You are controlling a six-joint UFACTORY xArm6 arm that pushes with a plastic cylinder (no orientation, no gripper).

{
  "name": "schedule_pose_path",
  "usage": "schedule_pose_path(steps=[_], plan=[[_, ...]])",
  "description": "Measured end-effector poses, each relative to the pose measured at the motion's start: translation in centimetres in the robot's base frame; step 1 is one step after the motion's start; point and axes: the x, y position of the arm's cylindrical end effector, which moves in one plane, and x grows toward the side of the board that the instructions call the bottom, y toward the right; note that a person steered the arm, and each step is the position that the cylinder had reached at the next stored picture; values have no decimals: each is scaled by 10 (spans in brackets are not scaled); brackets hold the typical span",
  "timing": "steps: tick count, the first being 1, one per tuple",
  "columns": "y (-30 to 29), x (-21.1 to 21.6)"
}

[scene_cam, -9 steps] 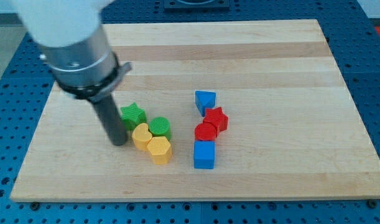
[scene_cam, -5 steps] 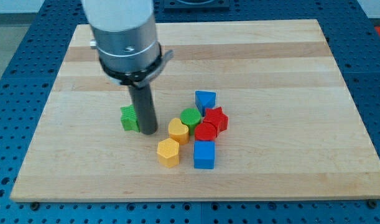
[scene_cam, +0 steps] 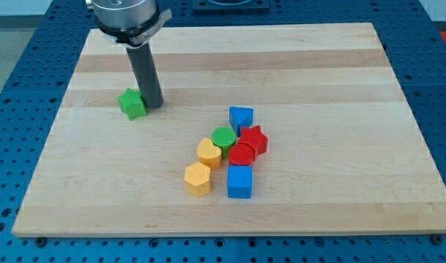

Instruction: Move the green star diagonally to the top left of triangle

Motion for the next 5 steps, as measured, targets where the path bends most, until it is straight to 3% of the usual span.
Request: schedule_pose_path(steps=[2, 3, 5], plan=[[54, 14], [13, 56], [-12, 61]])
